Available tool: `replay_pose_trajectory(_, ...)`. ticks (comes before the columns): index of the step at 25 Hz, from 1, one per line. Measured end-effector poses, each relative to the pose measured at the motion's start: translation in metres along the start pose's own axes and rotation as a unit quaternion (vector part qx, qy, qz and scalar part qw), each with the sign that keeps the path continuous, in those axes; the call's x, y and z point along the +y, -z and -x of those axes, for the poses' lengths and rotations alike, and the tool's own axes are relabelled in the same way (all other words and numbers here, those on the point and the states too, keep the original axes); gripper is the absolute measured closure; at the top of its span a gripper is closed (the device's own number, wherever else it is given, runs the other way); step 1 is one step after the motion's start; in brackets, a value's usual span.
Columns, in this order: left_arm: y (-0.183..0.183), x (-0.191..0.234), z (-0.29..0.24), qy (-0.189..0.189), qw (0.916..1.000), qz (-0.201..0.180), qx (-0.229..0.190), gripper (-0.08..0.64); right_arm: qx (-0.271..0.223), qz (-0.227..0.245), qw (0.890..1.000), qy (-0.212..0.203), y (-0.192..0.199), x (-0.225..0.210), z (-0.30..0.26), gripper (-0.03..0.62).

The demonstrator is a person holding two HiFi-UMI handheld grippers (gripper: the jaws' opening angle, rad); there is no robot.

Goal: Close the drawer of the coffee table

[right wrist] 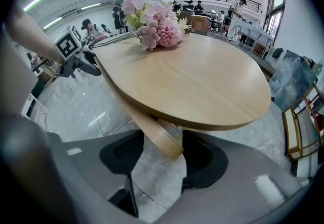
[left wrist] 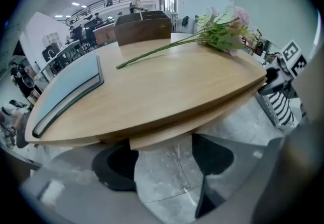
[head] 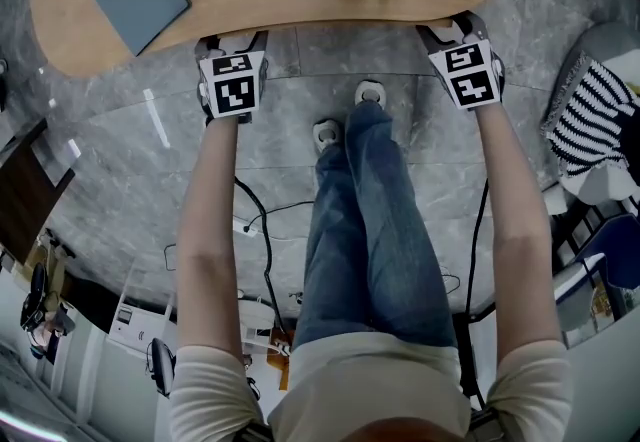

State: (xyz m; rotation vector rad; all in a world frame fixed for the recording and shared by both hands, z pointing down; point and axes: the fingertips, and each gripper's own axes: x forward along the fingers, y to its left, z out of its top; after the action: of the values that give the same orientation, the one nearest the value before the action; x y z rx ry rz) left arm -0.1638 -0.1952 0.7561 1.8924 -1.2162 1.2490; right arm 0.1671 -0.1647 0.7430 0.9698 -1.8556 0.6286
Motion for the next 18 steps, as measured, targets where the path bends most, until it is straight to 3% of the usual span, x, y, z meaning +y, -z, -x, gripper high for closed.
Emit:
replay_pose_trajectory(4,-0.013,0.003,0.0,-0.003,0.9987,0.05,-0.009,0.232,-0.004,-0.014,1.0,0.001,-0.008,-0.005,-0.004,0.35)
replay_pose_trajectory(12,-0.012,0.004,-0.001,-0.01,0.9983,0.055,-0.019,0.232,-0.01,-0.016,1.0,0.009,-0.008,-0.005,-0.005,0.342)
replay_pose_trajectory(18,-0.008,0.001,0.007,-0.012,0.9918,0.116,-0.053,0.238,-0.032,-0.048,0.997,0.052,-0.006,-0.008,0.0,0.334)
